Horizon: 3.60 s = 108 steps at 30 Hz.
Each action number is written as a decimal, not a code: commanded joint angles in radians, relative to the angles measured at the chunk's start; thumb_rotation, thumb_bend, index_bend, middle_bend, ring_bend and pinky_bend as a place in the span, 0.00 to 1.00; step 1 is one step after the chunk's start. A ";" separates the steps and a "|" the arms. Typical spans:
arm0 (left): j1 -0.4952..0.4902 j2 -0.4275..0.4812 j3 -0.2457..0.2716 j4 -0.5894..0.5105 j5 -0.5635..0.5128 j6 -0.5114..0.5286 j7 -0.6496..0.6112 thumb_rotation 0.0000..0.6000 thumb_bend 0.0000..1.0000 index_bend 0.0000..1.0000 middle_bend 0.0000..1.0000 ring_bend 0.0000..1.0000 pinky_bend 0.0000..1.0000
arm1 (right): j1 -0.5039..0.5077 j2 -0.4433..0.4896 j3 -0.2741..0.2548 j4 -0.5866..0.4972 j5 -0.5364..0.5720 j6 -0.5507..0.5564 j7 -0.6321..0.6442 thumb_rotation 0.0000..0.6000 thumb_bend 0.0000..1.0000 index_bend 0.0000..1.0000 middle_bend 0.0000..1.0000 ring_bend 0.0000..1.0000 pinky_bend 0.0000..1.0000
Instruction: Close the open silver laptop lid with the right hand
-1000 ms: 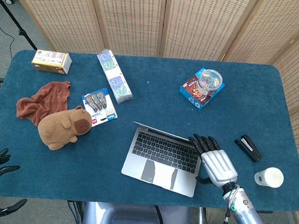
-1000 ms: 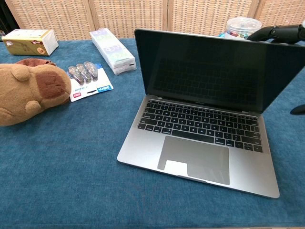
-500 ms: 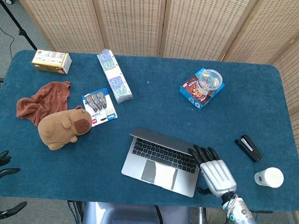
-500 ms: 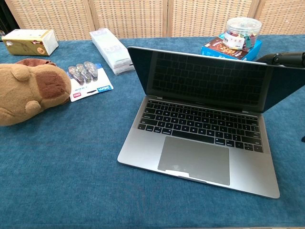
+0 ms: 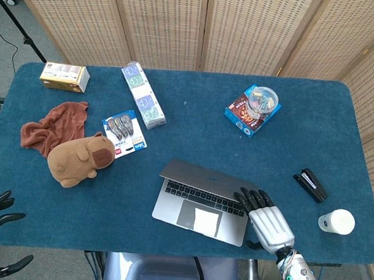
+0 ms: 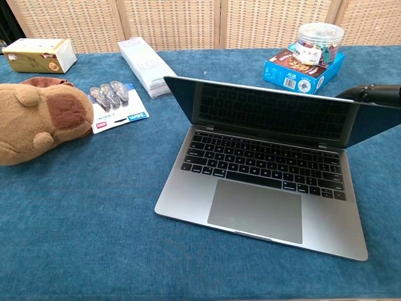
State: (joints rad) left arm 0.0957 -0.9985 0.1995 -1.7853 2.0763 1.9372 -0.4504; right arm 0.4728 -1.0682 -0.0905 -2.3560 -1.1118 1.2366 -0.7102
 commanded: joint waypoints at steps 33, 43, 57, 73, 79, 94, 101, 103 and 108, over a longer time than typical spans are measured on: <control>0.011 0.097 0.085 0.000 0.137 0.012 -0.001 1.00 0.12 0.27 0.09 0.15 0.20 | -0.153 -0.039 -0.177 0.000 -0.255 -0.034 -0.071 1.00 0.19 0.05 0.00 0.00 0.00; 0.000 0.141 0.109 0.004 0.139 -0.006 -0.019 1.00 0.12 0.27 0.09 0.15 0.20 | -0.160 -0.095 -0.171 0.000 -0.172 -0.057 -0.135 1.00 0.19 0.05 0.00 0.00 0.00; -0.009 0.161 0.123 0.003 0.148 -0.022 -0.022 1.00 0.12 0.27 0.09 0.15 0.20 | -0.140 -0.135 -0.159 0.000 -0.069 -0.071 -0.184 1.00 0.19 0.05 0.00 0.00 0.00; -0.020 0.170 0.129 -0.004 0.138 -0.057 -0.010 1.00 0.12 0.27 0.09 0.15 0.20 | -0.105 -0.199 -0.163 0.000 0.059 -0.076 -0.238 1.00 0.19 0.05 0.00 0.00 0.00; -0.024 0.171 0.132 -0.007 0.138 -0.071 -0.006 1.00 0.12 0.27 0.09 0.15 0.20 | -0.091 -0.237 -0.163 0.022 0.095 -0.078 -0.243 1.00 0.19 0.05 0.00 0.00 0.00; -0.034 0.176 0.139 -0.017 0.133 -0.101 0.003 1.00 0.12 0.27 0.09 0.15 0.20 | -0.062 -0.309 -0.172 0.084 0.137 -0.083 -0.233 1.00 0.19 0.05 0.00 0.00 0.00; -0.034 0.172 0.136 -0.019 0.128 -0.100 0.007 1.00 0.12 0.27 0.09 0.15 0.20 | -0.054 -0.287 -0.167 0.062 0.112 -0.055 -0.222 1.00 0.19 0.05 0.00 0.00 0.00; -0.033 0.170 0.135 -0.021 0.126 -0.099 0.011 1.00 0.12 0.27 0.09 0.15 0.20 | -0.051 -0.259 -0.161 0.037 0.091 -0.032 -0.222 1.00 0.19 0.05 0.00 0.00 0.00; -0.031 0.166 0.132 -0.024 0.123 -0.098 0.018 1.00 0.12 0.27 0.09 0.15 0.20 | -0.044 -0.202 -0.151 0.000 0.036 -0.001 -0.217 1.00 0.19 0.05 0.00 0.00 0.00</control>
State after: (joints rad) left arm 0.0648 -0.8326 0.3318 -1.8090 2.1993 1.8394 -0.4324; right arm 0.4256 -1.2832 -0.2466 -2.3496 -1.0568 1.2249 -0.9318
